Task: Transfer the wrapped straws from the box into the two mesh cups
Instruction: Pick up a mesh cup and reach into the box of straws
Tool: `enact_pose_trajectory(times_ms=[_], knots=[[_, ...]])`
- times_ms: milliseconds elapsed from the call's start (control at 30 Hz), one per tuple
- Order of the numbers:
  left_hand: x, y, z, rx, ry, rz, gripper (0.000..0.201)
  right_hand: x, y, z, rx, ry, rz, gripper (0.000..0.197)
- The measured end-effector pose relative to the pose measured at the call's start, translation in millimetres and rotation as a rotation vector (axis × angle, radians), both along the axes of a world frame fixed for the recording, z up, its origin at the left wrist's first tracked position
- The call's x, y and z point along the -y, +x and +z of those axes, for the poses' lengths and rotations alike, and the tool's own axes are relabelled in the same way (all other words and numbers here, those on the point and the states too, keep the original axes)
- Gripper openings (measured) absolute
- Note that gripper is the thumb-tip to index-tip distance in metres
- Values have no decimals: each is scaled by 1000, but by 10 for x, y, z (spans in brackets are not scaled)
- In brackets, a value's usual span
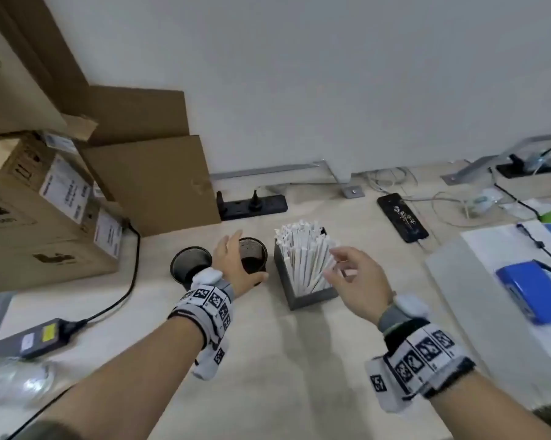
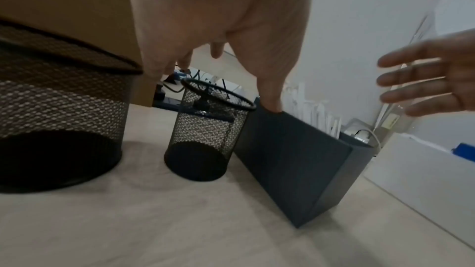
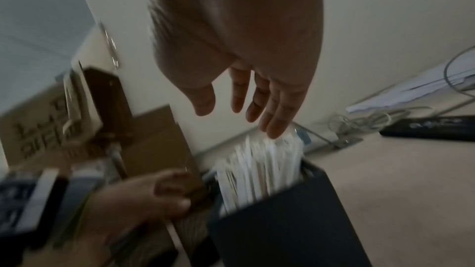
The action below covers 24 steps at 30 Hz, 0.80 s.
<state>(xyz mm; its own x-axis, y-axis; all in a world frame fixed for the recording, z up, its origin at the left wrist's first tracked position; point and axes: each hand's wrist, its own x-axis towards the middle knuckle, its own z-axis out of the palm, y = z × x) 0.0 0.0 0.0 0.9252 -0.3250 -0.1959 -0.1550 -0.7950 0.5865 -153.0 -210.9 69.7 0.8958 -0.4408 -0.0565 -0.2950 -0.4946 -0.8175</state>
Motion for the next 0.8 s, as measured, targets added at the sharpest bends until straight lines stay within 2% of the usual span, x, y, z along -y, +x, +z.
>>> enact_pose_trajectory(times_ms=[100,267,500,700,800], knots=[[-2,-8,-72,-9,39,37,120,-142,53,-277,-103,-256,114,41],[38,5,-161,-33,-31,89,120,-320,113,-572,-185,-438,270,38],[-178,-117,-208,-17,-141,48,96,-372,-118,-723,-201,-489,362,40],[-421,-551,-242,-48,-256,-72,97,-416,-520,-674,-205,-436,424,49],[-524,-775,-311,-44,-283,-113,98,-424,-681,-658,-181,-349,283,41]])
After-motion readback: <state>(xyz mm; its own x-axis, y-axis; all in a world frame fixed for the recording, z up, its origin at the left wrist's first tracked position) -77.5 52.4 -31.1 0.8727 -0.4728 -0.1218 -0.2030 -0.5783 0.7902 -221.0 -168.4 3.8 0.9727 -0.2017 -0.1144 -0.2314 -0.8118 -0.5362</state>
